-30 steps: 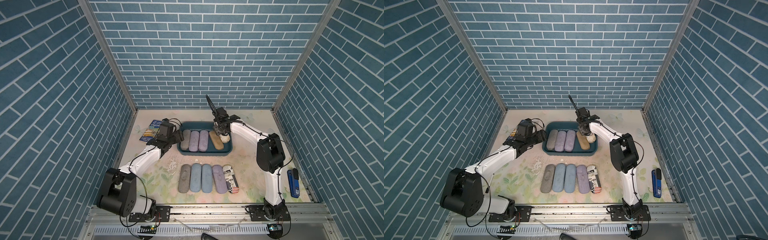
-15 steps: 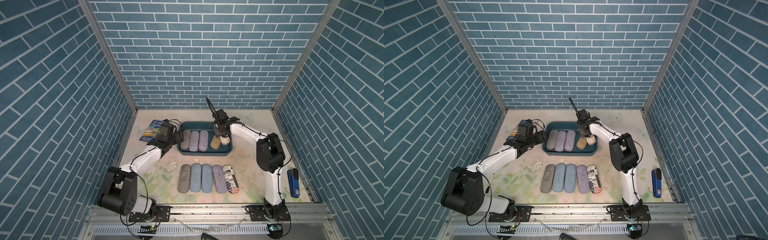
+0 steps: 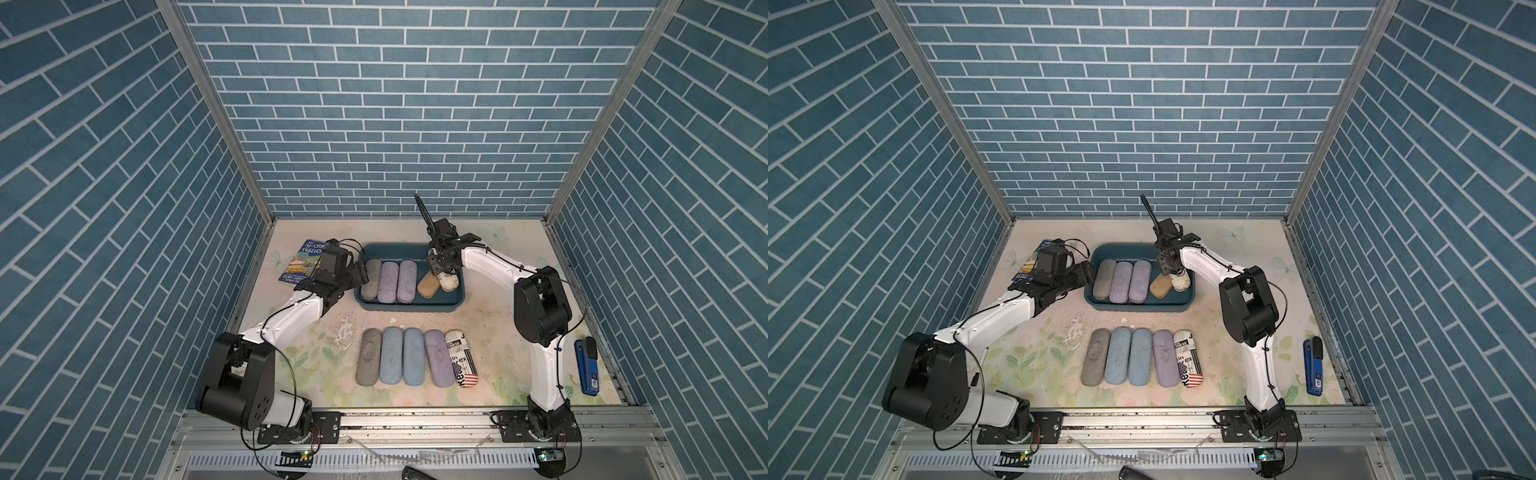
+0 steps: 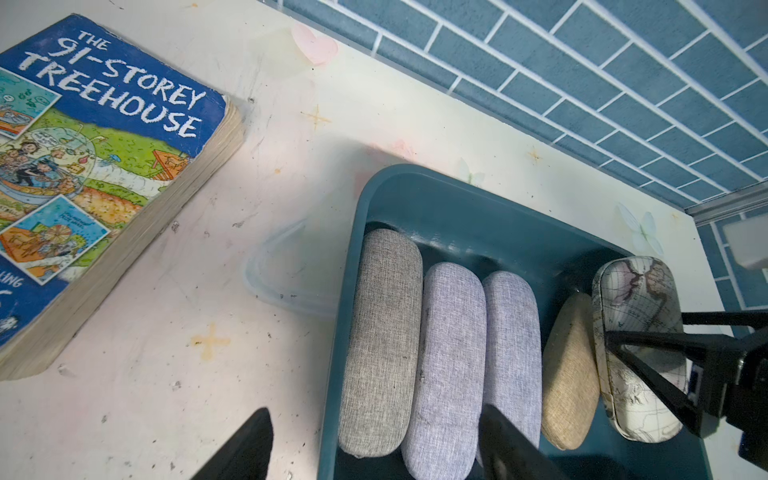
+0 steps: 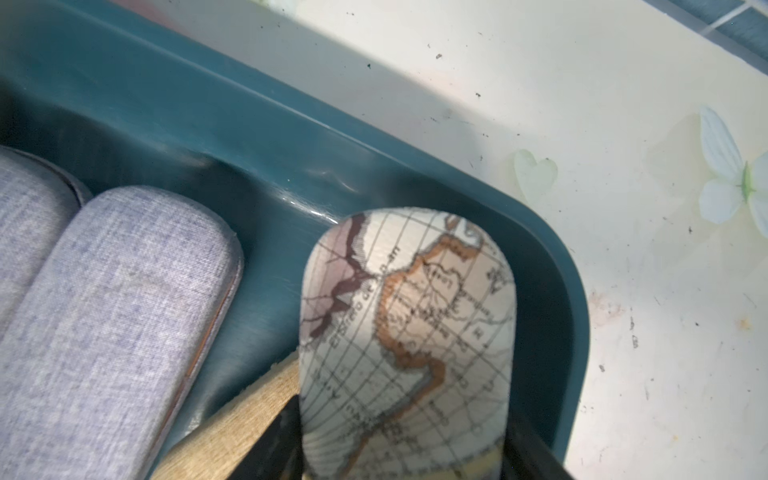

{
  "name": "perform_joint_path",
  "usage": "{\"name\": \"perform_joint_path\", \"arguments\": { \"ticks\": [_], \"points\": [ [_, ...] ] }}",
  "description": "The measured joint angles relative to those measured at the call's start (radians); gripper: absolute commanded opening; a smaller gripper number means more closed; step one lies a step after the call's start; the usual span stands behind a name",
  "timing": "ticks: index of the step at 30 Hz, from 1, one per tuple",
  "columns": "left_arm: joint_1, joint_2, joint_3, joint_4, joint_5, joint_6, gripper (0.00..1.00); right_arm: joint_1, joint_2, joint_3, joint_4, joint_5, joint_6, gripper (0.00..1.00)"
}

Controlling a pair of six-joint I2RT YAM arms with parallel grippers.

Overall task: Put the glasses cases into the storage boxes
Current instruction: Adjust the glasses case in the storage box.

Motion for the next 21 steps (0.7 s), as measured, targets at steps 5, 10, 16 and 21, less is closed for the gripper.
{"name": "perform_joint_path", "arguments": {
  "ticks": [5, 10, 16, 21],
  "points": [
    [0.000, 0.000, -0.011, 0.001, 0.002, 0.000, 0.79, 0.000, 0.016, 0.023, 0.000, -0.003, 0.000, 0.50],
    [0.000, 0.000, -0.013, 0.001, 0.002, 0.000, 0.79, -0.001, 0.048, 0.071, 0.001, -0.013, 0.000, 0.50],
    [0.000, 0.000, -0.013, 0.001, 0.002, 0.000, 0.79, -0.001, 0.067, 0.101, 0.000, -0.019, 0.001, 0.49],
    [0.000, 0.000, -0.013, 0.001, 0.002, 0.000, 0.79, -0.001, 0.055, 0.082, -0.002, -0.001, 0.046, 0.49]
  ]
}}
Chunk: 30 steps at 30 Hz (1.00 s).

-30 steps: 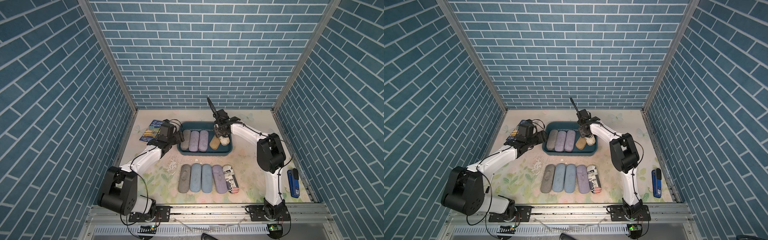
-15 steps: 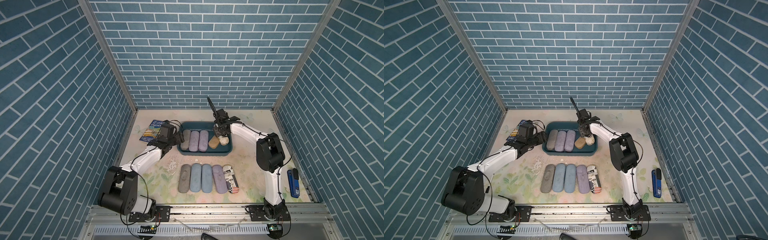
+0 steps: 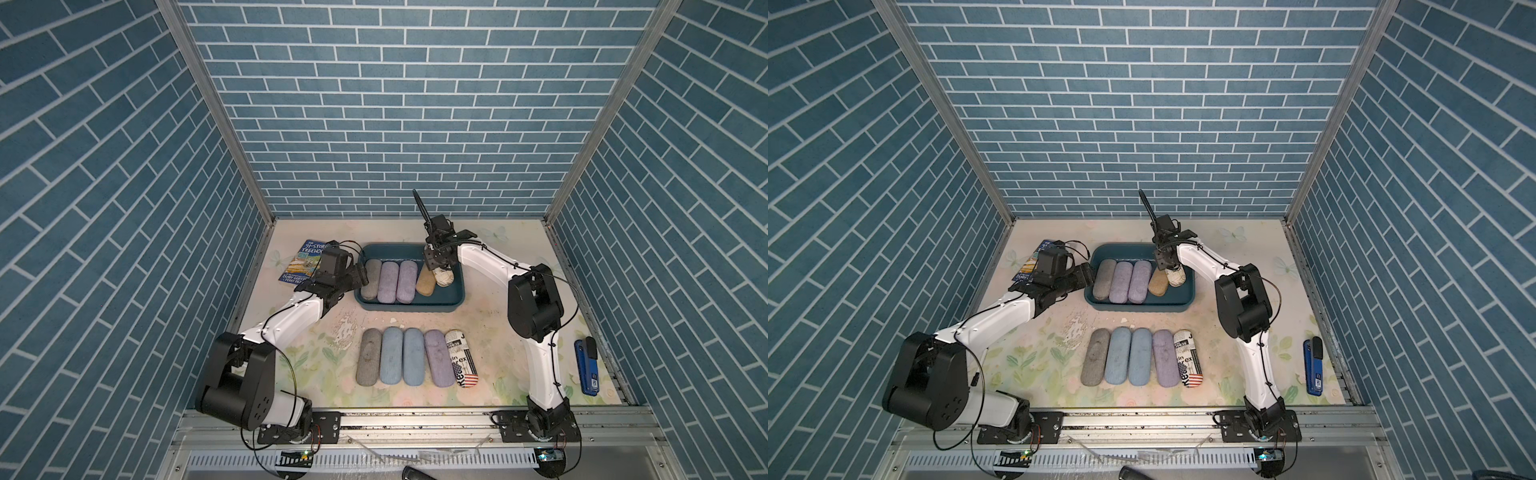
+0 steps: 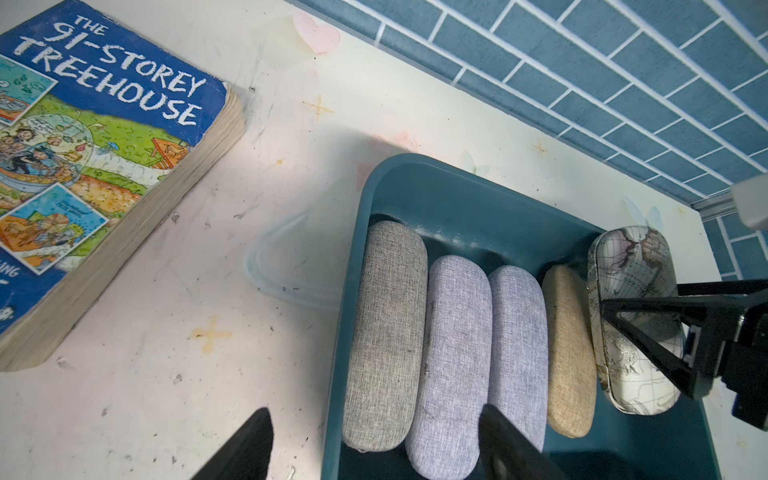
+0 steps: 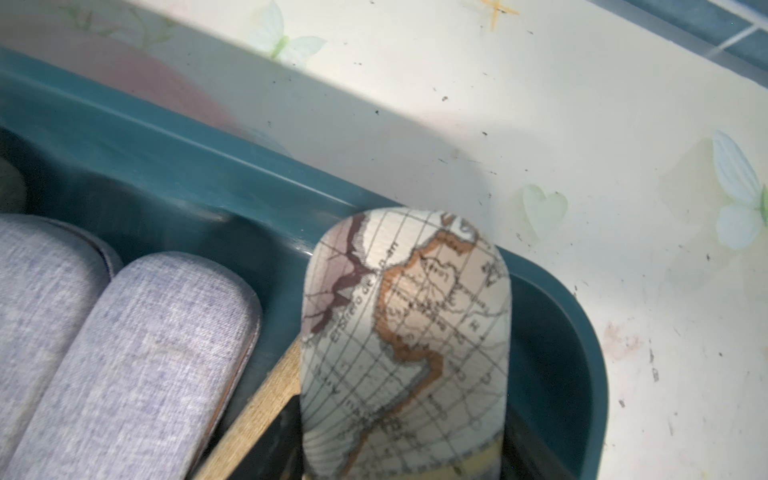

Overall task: Put the glasses cases into the storage boxes
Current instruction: Adjust the glasses case in the storage box, then place the glasses case in the storage box.

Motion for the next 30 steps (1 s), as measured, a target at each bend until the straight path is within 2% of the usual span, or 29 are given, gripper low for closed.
{"name": "perform_joint_path", "arguments": {
  "ticks": [16, 18, 22, 25, 30],
  "points": [
    [0.000, 0.011, 0.000, 0.000, 0.006, 0.000, 0.79, 0.000, -0.036, -0.067, -0.099, 0.066, 0.185, 0.49],
    [0.000, 0.011, 0.000, 0.000, 0.006, 0.000, 0.79, 0.000, -0.039, -0.087, -0.098, 0.071, 0.206, 0.61],
    [0.000, 0.011, 0.000, 0.000, 0.006, 0.000, 0.79, 0.000, -0.041, -0.109, -0.092, 0.065, 0.233, 0.76],
    [0.000, 0.011, 0.000, 0.000, 0.005, 0.000, 0.79, 0.003, -0.059, -0.119, -0.081, 0.061, 0.239, 0.82],
    [0.000, 0.011, 0.000, 0.000, 0.005, 0.000, 0.79, 0.000, -0.121, -0.119, -0.069, 0.061, 0.239, 0.82]
  ]
}}
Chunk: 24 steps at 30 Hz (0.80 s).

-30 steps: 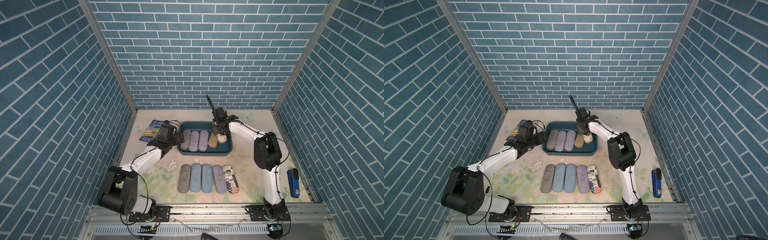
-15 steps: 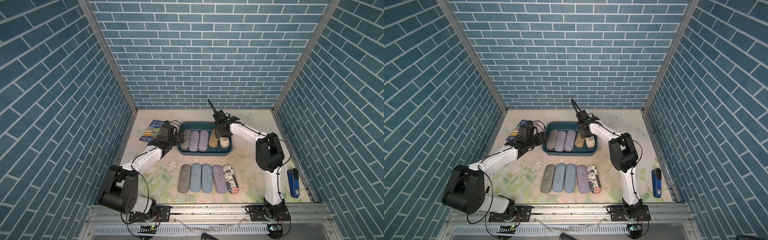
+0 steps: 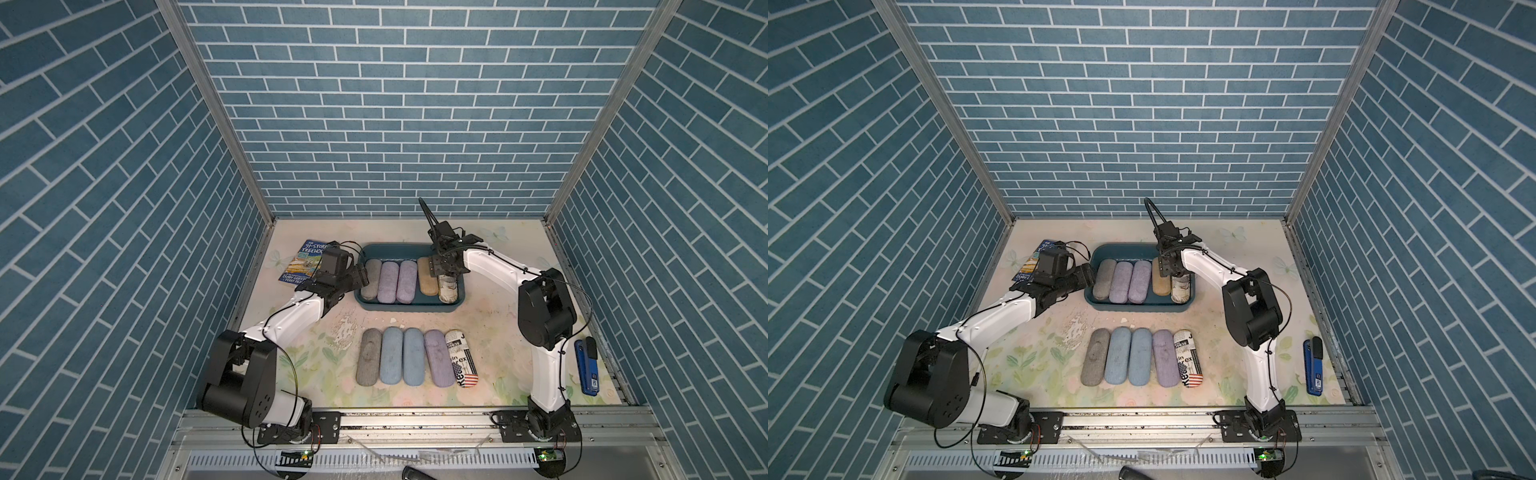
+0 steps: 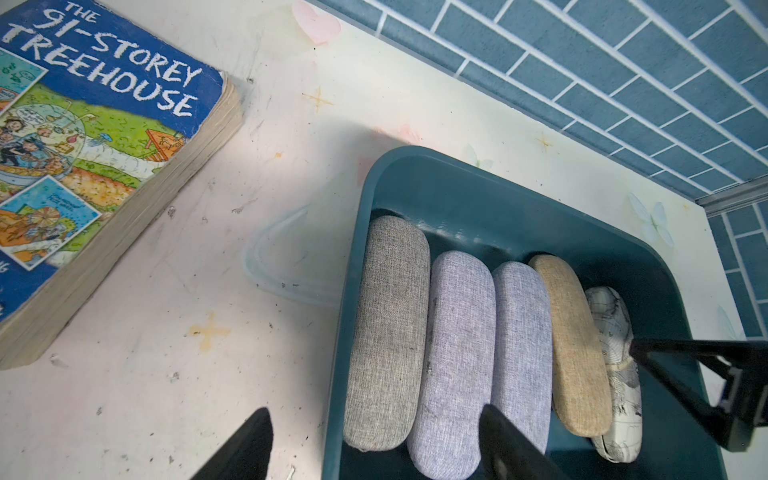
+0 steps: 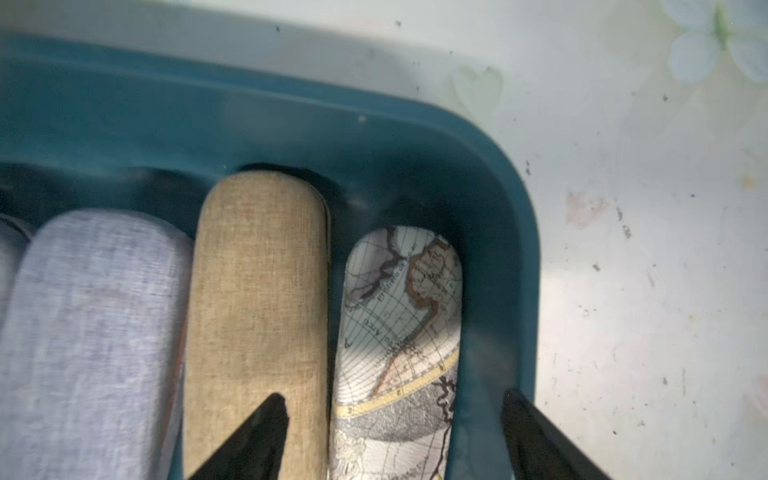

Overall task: Put the glasses cases into the storage boxes
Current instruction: Place the glasses case in the storage box.

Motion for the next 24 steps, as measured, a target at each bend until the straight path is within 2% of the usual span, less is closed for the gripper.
{"name": "perform_joint_path", "arguments": {
  "ticks": [5, 10, 19, 24],
  "points": [
    [0.000, 0.000, 0.000, 0.000, 0.000, 0.000, 0.79, 0.000, -0.053, 0.000, 0.026, -0.021, -0.009, 0.77],
    [0.000, -0.002, 0.000, -0.001, -0.002, 0.000, 0.79, 0.000, -0.096, -0.047, 0.082, -0.098, -0.027, 0.73],
    [-0.009, -0.086, -0.031, -0.047, -0.006, 0.000, 0.79, 0.011, -0.264, -0.246, 0.146, -0.221, -0.050, 0.73],
    [-0.079, -0.180, -0.072, -0.140, -0.057, -0.003, 0.79, 0.025, -0.377, -0.382, 0.182, -0.244, -0.051, 0.73]
  ]
}}
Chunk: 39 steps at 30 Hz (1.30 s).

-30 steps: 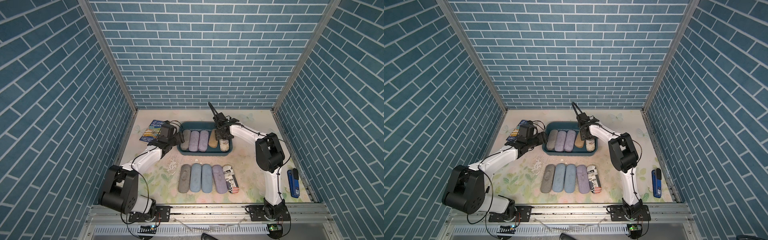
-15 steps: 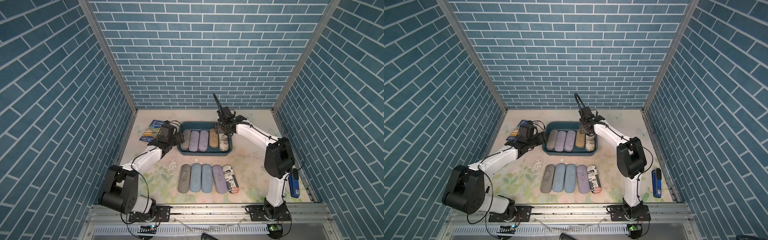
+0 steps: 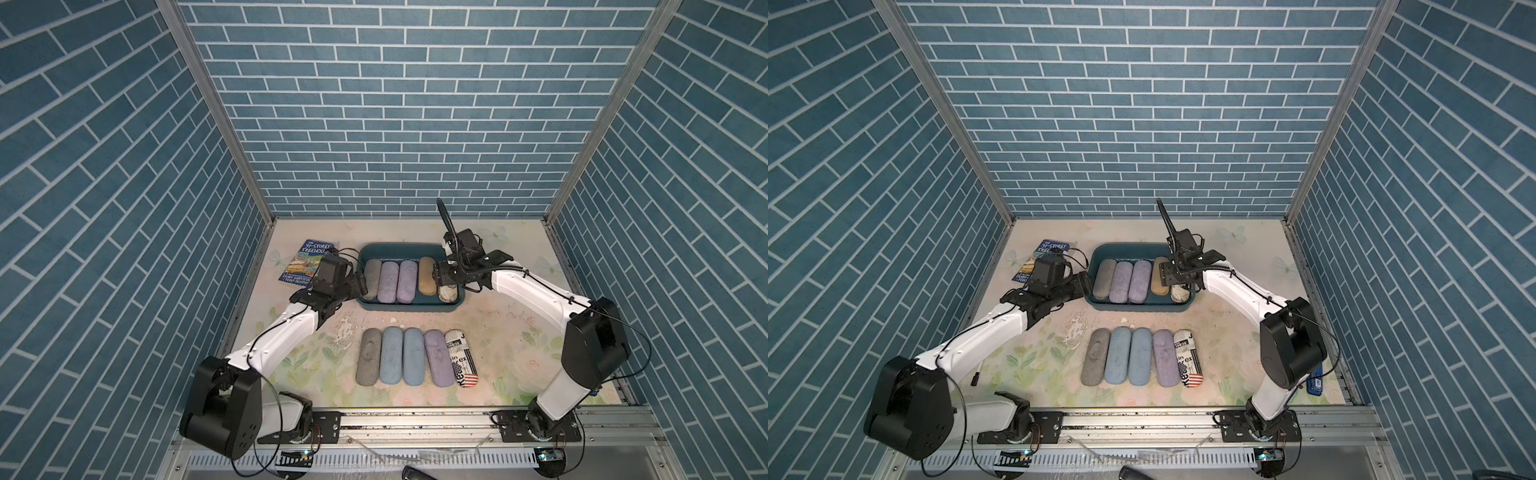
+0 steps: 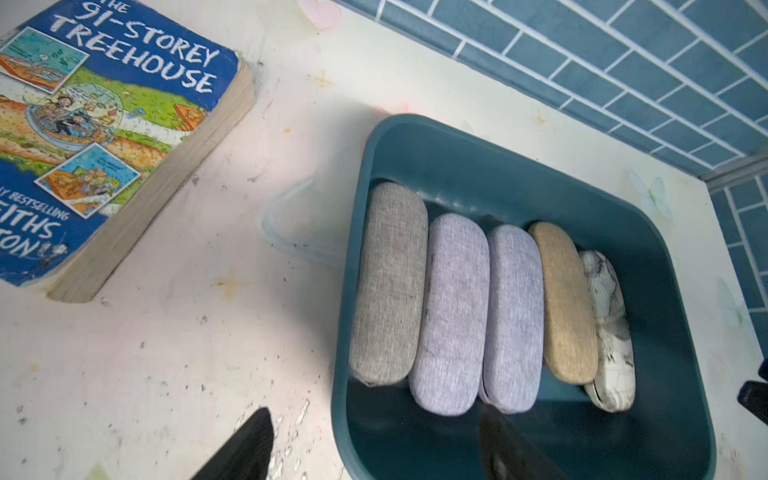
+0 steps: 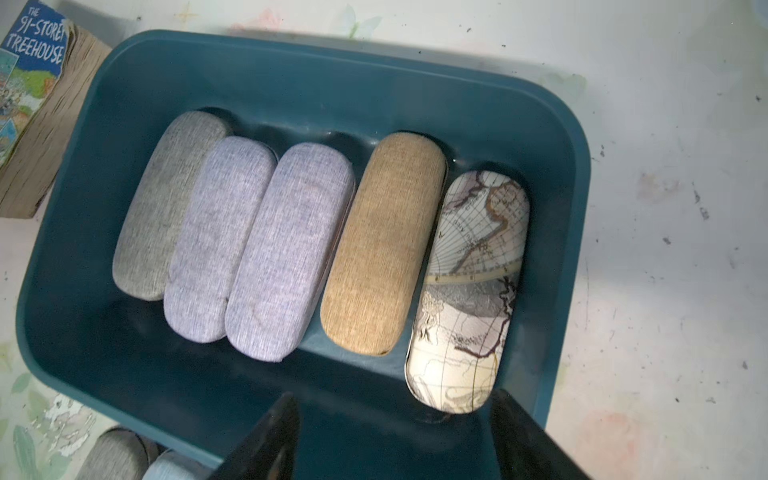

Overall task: Put the glasses cases into the storage boxes
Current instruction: Place the glasses case in the storage box, then pick up the glasses case at the center of the board.

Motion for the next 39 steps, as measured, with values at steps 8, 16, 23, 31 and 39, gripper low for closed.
{"name": "perform_joint_path", "arguments": {
  "ticks": [8, 16, 23, 31, 39],
  "points": [
    [-0.270, -0.130, -0.087, -0.189, -0.143, -0.073, 0.83, 0.004, -0.071, -0.115, 0.054, 0.035, 0.021, 0.73],
    [-0.388, -0.123, -0.133, -0.321, -0.189, -0.107, 0.84, 0.002, -0.071, -0.116, 0.099, 0.060, 0.029, 0.73],
    [-0.415, -0.097, -0.147, -0.323, -0.145, -0.106, 0.84, 0.001, -0.068, -0.116, 0.128, 0.058, 0.037, 0.73],
    [-0.433, 0.009, -0.155, -0.290, -0.097, -0.106, 0.84, -0.003, -0.061, -0.129, 0.152, 0.056, 0.047, 0.73],
    [-0.433, 0.019, -0.156, -0.278, -0.099, -0.110, 0.80, -0.010, -0.054, -0.160, 0.161, 0.051, 0.047, 0.73]
  ]
}}
